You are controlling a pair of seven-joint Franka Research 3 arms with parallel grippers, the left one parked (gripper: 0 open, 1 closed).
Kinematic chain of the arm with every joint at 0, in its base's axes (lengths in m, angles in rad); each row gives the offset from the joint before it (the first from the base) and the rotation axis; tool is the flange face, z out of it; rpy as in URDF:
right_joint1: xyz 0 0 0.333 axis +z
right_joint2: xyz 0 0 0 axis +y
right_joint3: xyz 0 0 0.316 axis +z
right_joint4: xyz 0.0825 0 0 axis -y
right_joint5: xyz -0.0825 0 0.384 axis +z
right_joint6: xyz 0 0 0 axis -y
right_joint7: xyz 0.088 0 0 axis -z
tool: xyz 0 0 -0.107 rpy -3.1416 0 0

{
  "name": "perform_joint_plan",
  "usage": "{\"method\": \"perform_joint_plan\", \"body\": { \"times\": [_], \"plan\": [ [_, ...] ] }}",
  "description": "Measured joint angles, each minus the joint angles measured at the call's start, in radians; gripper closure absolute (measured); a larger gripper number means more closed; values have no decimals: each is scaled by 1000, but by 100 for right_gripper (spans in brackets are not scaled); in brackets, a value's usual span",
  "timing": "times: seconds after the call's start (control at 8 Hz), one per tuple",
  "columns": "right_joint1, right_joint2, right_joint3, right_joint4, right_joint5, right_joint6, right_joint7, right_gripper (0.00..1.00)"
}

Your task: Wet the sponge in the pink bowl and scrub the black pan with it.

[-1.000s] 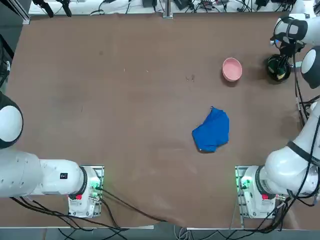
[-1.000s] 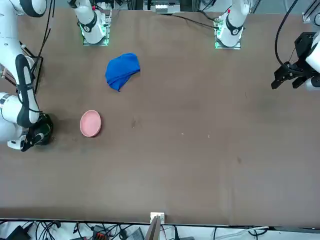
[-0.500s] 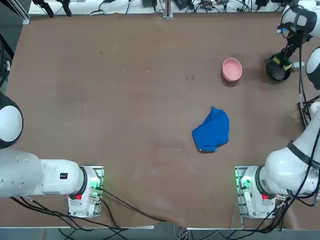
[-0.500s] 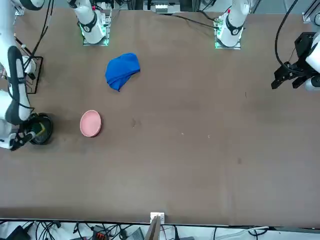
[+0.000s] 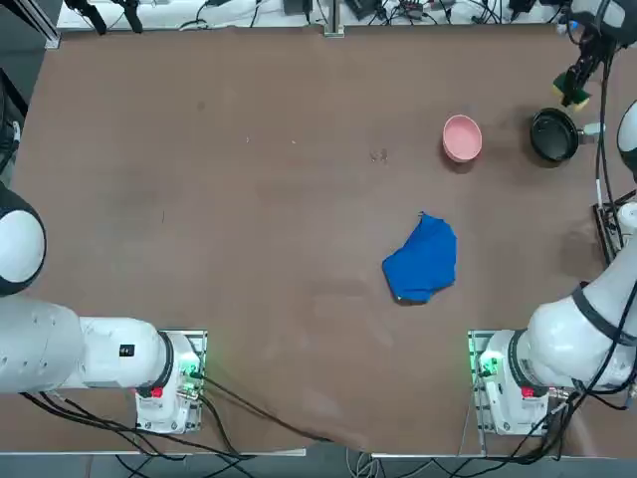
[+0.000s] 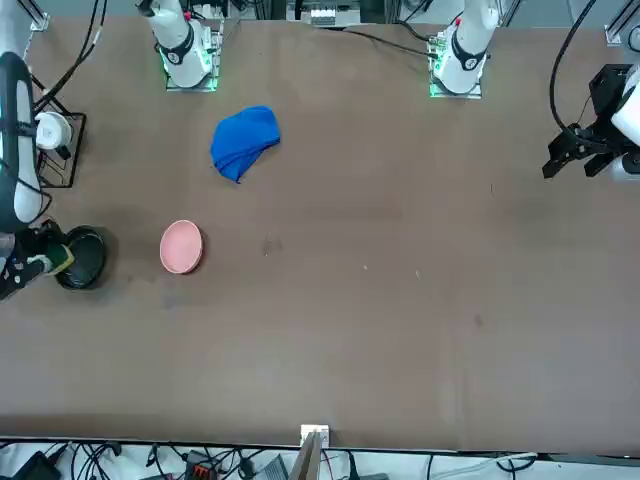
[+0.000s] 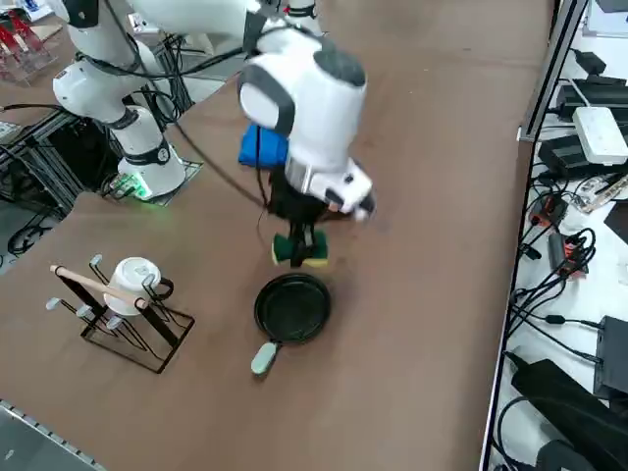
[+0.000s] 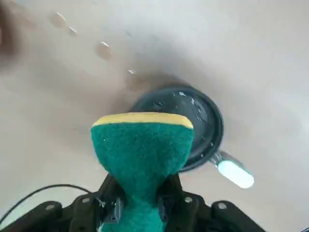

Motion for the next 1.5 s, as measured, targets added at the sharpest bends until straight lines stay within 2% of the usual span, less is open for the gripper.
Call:
{"method": "perform_joint_plan", "body": {
  "times": [0.38, 0.75, 1.25, 1.5],
  "plan": [
    [126, -53, 4, -1, 62, -52, 93, 62],
    [280, -56, 9, -15, 120, -67, 309, 62],
    [536, -21, 12, -36, 189, -60, 683, 62],
    [612, 2, 12, -38, 226, -17, 812, 62]
  ]
}}
